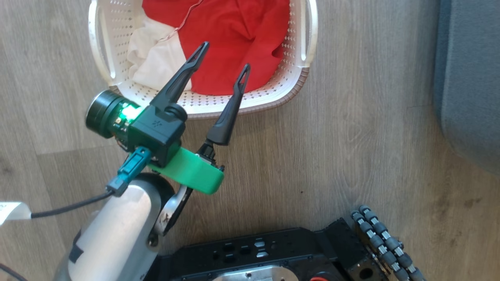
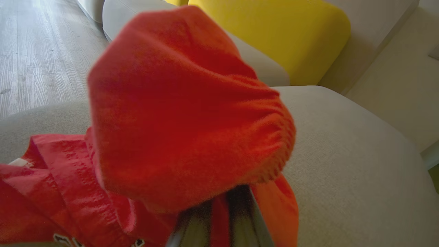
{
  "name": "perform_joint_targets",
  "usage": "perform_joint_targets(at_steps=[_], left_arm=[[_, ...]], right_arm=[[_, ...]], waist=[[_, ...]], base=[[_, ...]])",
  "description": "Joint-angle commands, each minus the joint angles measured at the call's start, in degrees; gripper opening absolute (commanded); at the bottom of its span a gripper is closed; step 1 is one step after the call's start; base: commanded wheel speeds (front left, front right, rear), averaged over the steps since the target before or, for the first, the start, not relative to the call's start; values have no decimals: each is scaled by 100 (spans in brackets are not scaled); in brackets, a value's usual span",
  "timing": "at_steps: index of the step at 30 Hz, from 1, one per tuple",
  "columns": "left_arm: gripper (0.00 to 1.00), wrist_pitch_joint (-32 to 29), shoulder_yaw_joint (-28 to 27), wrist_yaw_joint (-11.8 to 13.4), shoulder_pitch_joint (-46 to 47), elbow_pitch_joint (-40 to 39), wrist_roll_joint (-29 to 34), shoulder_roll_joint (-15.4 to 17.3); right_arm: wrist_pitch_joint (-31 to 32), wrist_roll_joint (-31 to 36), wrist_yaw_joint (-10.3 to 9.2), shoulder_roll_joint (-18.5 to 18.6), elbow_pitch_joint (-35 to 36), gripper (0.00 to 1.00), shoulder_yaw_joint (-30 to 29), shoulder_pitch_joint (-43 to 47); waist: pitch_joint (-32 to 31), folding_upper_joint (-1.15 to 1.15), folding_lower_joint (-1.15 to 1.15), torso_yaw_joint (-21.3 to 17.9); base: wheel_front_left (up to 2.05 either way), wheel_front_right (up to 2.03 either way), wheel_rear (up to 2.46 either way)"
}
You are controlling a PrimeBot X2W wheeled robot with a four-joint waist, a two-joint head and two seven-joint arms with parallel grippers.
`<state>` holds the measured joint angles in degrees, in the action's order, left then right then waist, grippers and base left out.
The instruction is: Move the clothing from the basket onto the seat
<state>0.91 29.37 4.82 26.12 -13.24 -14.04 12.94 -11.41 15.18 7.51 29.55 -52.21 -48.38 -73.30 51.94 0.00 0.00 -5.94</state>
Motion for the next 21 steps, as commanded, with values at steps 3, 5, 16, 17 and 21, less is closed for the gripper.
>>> perform_joint_targets(at_steps=[3, 5, 16, 17, 21], left_arm=[[100, -58, -215, 89, -219, -229, 16, 170], [100, -14, -204, 71, -250, -162, -39, 155], [100, 353, -270, -22, -465, 571, -528, -38], [100, 416, -296, -18, -513, 662, -572, -46], [100, 709, -442, 10, -714, 1043, -806, -139]], right_arm=[[-229, 226, -2, 69, -32, 100, 4, -12], [-279, 280, -2, 31, -194, 100, 162, 73], [-356, -446, -2, -477, 162, 100, 1969, 1578], [-357, -653, -2, -563, 386, 100, 2177, 1840], [-358, -1352, -2, -825, 1528, 100, 2842, 2968]], waist=[[-209, 0, 0, -131], [-409, 0, 0, -185], [-1876, 0, 0, -495], [-2030, 0, 0, -492], [-2623, 0, 0, -353]], base=[[0, 0, 0], [0, 0, 0], [0, 0, 0], [0, 0, 0], [0, 0, 0]])
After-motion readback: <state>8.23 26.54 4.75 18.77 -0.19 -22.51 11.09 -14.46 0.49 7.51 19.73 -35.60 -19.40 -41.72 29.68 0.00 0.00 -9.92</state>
